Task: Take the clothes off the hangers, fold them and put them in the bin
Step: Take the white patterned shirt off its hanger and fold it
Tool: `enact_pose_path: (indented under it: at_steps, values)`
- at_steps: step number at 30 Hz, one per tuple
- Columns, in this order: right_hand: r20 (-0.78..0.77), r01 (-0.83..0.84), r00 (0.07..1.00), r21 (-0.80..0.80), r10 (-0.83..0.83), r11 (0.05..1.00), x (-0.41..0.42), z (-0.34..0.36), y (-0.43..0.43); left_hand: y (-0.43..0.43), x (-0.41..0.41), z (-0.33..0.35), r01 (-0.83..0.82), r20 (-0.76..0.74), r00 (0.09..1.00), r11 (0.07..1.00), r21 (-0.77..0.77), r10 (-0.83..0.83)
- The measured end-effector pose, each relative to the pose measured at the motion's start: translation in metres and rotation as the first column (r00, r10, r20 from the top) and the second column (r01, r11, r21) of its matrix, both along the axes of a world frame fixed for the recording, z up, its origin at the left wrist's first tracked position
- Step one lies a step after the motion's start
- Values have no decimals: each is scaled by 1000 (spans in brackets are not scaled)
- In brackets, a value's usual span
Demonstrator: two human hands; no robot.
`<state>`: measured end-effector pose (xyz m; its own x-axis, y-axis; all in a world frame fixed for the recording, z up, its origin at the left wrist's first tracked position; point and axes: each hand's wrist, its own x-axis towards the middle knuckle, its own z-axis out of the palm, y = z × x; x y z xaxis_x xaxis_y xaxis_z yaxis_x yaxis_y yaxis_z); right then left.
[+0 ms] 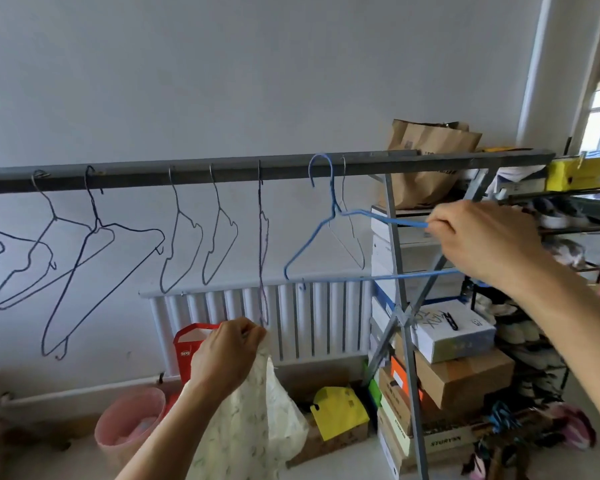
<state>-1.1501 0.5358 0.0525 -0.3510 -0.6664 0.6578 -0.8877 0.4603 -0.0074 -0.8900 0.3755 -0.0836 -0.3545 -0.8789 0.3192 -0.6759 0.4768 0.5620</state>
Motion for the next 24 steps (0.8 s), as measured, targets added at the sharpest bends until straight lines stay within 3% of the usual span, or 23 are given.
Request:
enact_pose_path:
  at_steps: [13, 24]
  values:
    - [64, 38, 997, 33, -40, 999, 99, 7, -74, -14, 78, 30, 67, -311, 948, 998, -13, -68]
    - [170, -23, 985, 100, 5, 995, 152, -12, -107, -15, 120, 50, 180, -365, 915, 983, -15, -174]
